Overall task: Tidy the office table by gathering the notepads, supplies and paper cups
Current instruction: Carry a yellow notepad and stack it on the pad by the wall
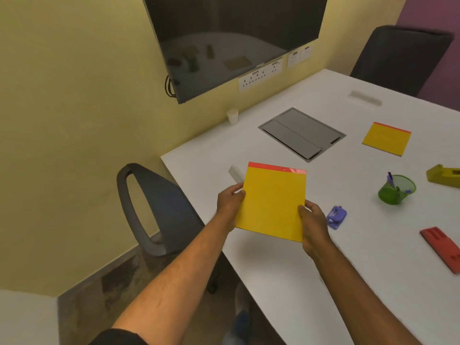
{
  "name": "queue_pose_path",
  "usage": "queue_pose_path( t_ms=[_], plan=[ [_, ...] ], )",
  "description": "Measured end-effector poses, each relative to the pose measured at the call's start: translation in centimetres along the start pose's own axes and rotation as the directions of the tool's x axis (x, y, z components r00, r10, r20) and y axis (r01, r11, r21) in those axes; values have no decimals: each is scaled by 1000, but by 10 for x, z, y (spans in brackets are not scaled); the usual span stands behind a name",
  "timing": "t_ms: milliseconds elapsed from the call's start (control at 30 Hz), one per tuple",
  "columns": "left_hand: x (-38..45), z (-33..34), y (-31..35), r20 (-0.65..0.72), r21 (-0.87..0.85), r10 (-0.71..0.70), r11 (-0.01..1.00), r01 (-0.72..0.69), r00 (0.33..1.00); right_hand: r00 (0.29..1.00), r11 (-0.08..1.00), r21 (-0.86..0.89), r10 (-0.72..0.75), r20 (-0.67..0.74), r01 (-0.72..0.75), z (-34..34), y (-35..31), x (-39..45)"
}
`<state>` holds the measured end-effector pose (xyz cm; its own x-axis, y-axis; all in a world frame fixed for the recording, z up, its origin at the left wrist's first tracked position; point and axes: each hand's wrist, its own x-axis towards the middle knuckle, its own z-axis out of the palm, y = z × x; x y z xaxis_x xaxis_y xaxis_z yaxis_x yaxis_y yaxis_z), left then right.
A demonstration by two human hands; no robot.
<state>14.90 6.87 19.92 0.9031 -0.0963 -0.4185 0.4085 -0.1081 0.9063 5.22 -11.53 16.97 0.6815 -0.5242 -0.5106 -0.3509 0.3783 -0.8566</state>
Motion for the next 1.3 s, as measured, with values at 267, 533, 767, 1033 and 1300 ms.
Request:
queue_pose_path(
  t_ms=[267, 533, 767, 1033, 1300],
  plan=[
    [133, -39, 57, 86, -39, -106, 993, 109, 991, 999, 998, 48, 42, 33, -44, 98, -50, 104],
    [282, -64, 60, 91, -398, -309, 860, 318, 947, 988, 979, 131, 155, 11, -155, 207, -72, 221],
    [371, -41, 52, 118, -598, -361, 718, 356, 925, 983, 972, 170, 172, -62, -160, 251, -82, 294],
    [464, 13, 67, 208, -593, -288, 723, 355, 935, 985, 983, 141, 135, -109, -119, 248, -115, 378],
    [553, 60, 88, 215, -483, -205, 827, 286, 955, 994, 993, 89, 80, -74, -73, 242, -140, 461]
  ],
)
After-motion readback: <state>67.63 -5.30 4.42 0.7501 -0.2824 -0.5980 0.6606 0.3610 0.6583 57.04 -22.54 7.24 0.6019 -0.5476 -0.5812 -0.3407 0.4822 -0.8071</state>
